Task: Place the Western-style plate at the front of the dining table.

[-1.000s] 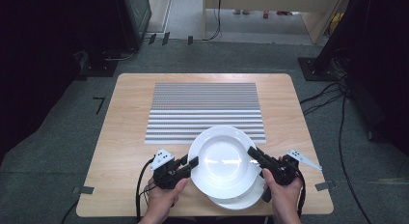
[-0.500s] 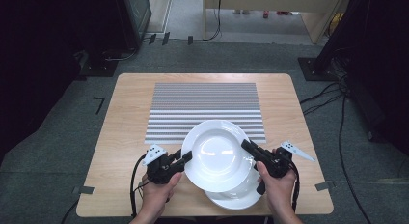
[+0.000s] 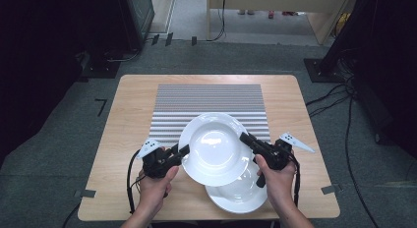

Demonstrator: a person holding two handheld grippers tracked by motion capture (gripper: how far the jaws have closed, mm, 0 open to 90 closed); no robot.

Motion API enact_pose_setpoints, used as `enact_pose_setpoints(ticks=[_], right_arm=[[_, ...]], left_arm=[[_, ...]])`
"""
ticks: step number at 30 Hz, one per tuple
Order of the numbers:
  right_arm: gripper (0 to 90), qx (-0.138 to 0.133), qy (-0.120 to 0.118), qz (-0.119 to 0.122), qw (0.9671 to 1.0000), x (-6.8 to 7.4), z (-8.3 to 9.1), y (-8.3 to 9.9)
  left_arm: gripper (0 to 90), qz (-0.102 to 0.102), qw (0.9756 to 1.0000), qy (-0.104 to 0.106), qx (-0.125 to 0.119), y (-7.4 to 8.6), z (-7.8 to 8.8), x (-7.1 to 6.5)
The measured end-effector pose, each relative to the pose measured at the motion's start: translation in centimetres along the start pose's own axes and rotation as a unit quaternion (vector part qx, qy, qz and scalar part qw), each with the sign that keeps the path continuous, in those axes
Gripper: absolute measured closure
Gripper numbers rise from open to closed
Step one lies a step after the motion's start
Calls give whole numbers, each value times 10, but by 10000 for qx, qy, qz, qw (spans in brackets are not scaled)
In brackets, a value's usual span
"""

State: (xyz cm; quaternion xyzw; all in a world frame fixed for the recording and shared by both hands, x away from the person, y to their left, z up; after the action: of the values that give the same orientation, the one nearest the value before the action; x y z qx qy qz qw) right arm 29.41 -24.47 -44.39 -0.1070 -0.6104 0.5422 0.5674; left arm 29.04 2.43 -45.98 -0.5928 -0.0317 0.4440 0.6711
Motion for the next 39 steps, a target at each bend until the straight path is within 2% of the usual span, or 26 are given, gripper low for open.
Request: enact_pose_setpoints(ticks=[6, 10, 21, 27, 36, 39], right_arm=[[816, 34, -56, -21, 10000, 2, -14, -10], [817, 47, -91, 54, 9999, 6, -22, -15], [815, 80, -12, 198, 9998, 7, -48, -30], [813, 176, 12, 210, 9996, 1, -62, -36], [809, 236, 156, 212, 9994, -11, -83, -43], [807, 275, 200, 142, 9993, -17, -90, -43]], left_arm=[[681, 41, 9999, -66, -133, -16, -1, 8], [683, 64, 9997, -126, -189, -26, -3, 15], [680, 198, 9992, -238, -236, -43, -15, 37], [681, 282, 9992, -241, -177, -48, -24, 47], [681, 462, 9982, -360, -133, -55, -43, 64], [682, 494, 9979, -403, -103, -58, -48, 69]])
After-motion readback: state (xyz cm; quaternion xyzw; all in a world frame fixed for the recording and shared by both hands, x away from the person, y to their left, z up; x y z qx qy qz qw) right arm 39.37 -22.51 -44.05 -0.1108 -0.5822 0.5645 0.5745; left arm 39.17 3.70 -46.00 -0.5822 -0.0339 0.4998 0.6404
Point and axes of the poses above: each handheld gripper's, and its own axes: z roughly backward along the jaws, y roughly out of its underside, x roughly to its left, the point moved 6 cm from there along -z, roughly forward along the jaws, and after that the axes turned 10 degrees about y, right-handed, at the moved point
